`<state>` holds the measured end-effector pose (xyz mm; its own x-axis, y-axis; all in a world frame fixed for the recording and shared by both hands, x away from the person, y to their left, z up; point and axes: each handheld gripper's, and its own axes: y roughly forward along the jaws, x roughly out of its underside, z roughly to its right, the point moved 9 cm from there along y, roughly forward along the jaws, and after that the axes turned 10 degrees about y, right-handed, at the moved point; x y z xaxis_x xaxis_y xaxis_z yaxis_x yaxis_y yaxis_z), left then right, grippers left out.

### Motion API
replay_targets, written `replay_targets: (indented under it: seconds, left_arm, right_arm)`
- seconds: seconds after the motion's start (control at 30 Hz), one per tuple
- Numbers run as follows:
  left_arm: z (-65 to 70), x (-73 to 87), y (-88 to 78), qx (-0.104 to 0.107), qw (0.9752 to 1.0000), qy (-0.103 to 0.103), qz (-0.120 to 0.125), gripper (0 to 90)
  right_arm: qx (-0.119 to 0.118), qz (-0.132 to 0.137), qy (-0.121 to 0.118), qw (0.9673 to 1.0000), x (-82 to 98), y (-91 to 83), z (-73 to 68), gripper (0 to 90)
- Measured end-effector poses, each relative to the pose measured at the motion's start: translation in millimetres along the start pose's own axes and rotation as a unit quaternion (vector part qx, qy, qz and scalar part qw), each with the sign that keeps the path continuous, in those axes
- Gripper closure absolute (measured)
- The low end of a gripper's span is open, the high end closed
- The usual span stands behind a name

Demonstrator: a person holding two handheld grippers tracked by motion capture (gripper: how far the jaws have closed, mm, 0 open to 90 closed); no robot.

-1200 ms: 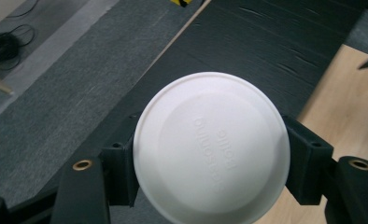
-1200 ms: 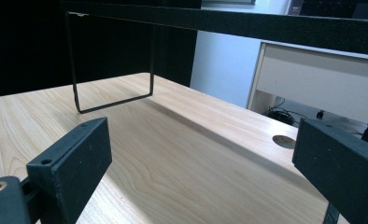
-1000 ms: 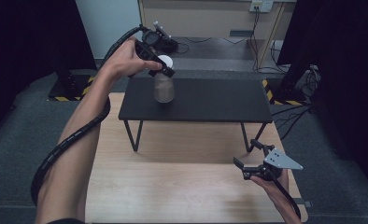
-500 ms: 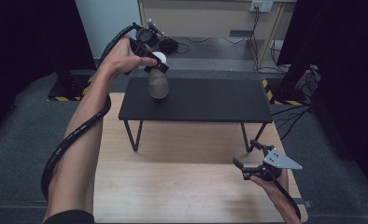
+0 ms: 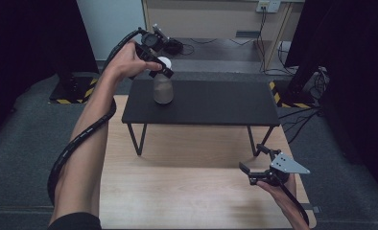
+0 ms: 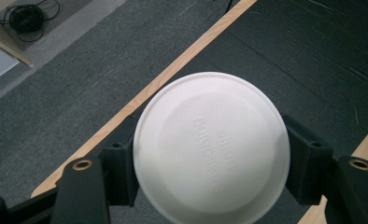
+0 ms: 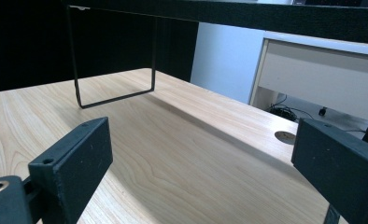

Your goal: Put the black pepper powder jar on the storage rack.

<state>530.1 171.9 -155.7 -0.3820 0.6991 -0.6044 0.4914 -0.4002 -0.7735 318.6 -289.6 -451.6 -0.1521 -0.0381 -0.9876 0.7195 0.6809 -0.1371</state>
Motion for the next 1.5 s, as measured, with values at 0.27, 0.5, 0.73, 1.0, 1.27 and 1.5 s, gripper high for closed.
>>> replay_targets:
  seconds: [0.27, 0.5, 0.73, 1.0, 1.27, 1.5]
  left_arm:
    - [-3.6, 5.6, 0.8, 0.001, 0.9998, -0.017, 0.013, 32.9]
    - [-5.6, 9.3, 0.4, 0.0, 0.9995, -0.027, 0.016, 32.6]
    - [-1.6, 9.7, 2.7, -0.005, 0.9996, -0.023, 0.013, 19.8]
    - [-0.7, 11.5, 2.6, -0.011, 0.9997, -0.021, 0.01, 15.2]
    - [2.3, 17.4, -0.8, -0.01, 0.9997, -0.017, 0.015, 8.7]
    - [6.1, 26.3, -18.1, -0.01, 0.9995, -0.005, 0.031, 4.8]
  right_arm:
    - [-0.003, -0.006, -0.004, 1.0, 1.0, 1.4, -1.1, 5.1]
    - [-0.006, -0.008, -0.008, 0.9999, 1.1, 2.2, -1.7, 5.2]
    - [-0.006, -0.01, -0.01, 0.9999, 0.7, 2.1, -2.4, 5.2]
    - [-0.008, -0.012, -0.014, 0.9998, 0.6, 2.8, -3.1, 5.4]
    - [-0.01, -0.015, -0.015, 0.9997, 0.8, 3.3, -3.8, 5.5]
    - [-0.013, -0.018, -0.018, 0.9996, 0.7, 4.5, -5.3, 5.5]
